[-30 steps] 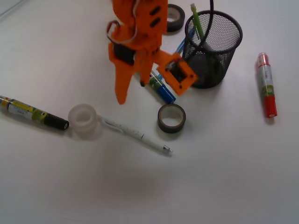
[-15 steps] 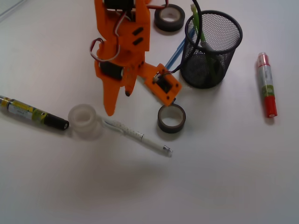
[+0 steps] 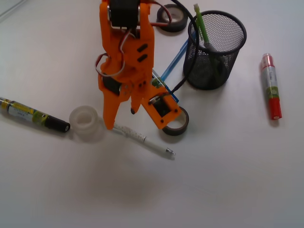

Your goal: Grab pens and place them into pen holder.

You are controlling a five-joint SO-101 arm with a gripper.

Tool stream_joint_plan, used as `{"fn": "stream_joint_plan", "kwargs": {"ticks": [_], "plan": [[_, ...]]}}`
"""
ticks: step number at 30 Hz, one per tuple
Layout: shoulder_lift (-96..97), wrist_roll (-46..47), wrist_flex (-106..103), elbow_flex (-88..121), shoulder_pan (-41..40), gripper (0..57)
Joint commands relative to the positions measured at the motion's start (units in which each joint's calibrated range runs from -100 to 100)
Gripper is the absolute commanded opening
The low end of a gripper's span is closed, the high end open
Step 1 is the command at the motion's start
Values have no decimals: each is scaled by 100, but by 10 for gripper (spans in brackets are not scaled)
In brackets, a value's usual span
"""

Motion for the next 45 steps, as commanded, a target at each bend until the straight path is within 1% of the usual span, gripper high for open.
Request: {"fn": "stream_joint_plan", "kwargs": {"ticks": [1,8,14,21,24,27,32,34,38,40,41,45], "plan": [[158,-34,-48,-77,-197,245],[566,-78,-65,-86,-422,245],[600,-93,-319,-86,-369,245],[676,-659,-581,-86,-250,245],[676,-767,-573,-68,-242,244],[676,-884,-485,-32,-242,209],[685,-1006,-459,-32,-205,104],[693,-1011,-459,-23,-182,76],[744,-1079,-459,-32,-167,45],[744,-1089,-459,-50,-167,9],[736,-1079,-459,-59,-167,2],[608,-1074,-476,-149,-167,3]]}}
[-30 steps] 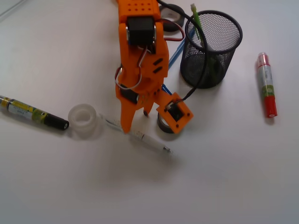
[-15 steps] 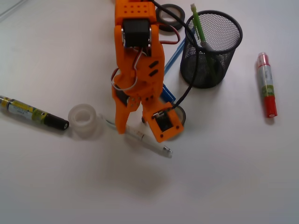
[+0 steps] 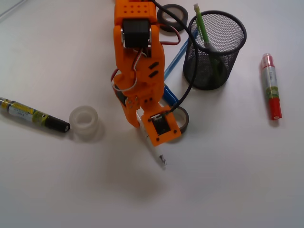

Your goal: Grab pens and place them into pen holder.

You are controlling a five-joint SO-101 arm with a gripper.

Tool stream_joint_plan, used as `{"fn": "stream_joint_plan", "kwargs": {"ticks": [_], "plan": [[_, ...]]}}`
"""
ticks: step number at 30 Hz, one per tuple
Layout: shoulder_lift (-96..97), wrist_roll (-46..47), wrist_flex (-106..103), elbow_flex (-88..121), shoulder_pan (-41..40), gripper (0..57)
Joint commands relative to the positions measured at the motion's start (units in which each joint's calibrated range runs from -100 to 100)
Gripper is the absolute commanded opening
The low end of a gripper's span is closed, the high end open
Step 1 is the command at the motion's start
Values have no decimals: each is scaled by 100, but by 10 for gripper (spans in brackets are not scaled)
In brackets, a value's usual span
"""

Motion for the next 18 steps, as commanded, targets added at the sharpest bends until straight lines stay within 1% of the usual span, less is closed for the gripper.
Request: {"fn": "stream_joint_plan", "kwargs": {"ticks": [1,8,11,15,18], "plan": [[-294,10,42,-213,40,3],[-2088,-44,16,-267,114,3],[-3235,-317,16,-95,70,3],[-4416,-733,-19,394,-237,3],[-5258,-1079,-395,1191,-626,3]]}}
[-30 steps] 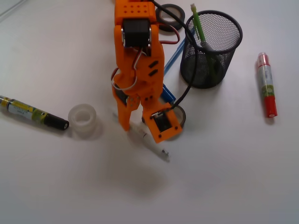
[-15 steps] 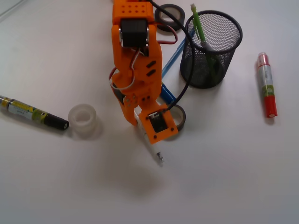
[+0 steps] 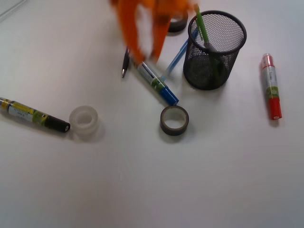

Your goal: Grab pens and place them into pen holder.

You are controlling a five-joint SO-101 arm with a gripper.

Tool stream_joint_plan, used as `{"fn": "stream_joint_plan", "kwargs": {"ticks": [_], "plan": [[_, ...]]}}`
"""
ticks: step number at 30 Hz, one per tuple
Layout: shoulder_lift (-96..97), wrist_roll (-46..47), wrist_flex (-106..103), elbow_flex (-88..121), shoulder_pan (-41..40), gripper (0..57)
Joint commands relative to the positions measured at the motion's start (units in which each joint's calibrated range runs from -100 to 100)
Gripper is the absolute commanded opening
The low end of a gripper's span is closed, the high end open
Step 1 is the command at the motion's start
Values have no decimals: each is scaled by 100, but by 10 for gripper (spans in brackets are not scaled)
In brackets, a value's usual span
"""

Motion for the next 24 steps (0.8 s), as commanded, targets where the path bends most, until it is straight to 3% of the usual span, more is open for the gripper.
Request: {"fn": "stream_joint_plan", "kwargs": {"ticks": [1,10,24], "plan": [[-1532,-459,-614,1014,-524,3],[-3793,-855,-2827,4837,-1570,3],[-6283,-840,-6196,9674,-2101,3]]}}
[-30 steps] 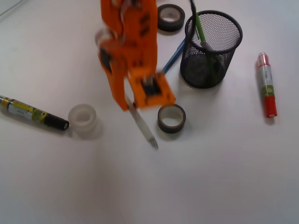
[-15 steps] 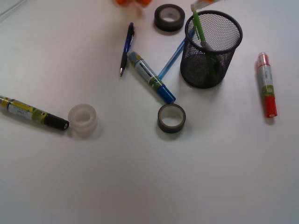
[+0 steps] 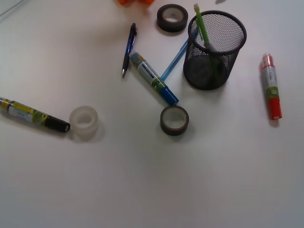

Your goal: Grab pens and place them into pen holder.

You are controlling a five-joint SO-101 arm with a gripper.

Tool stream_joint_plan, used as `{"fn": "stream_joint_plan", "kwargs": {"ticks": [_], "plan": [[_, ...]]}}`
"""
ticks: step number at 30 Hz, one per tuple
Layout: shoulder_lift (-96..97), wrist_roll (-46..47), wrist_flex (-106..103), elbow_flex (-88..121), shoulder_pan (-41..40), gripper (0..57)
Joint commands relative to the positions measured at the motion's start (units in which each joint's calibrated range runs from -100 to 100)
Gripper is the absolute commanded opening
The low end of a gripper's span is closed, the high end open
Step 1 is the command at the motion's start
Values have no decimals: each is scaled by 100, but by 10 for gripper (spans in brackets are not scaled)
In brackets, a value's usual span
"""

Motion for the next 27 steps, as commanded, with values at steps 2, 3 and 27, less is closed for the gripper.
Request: {"fn": "stream_joint_plan", "kwargs": {"ticks": [2,3,27], "plan": [[-739,5,-1964,1548,-171,3],[-807,10,-2331,1837,-193,3],[-1206,73,-7720,6276,-1098,212]]}}
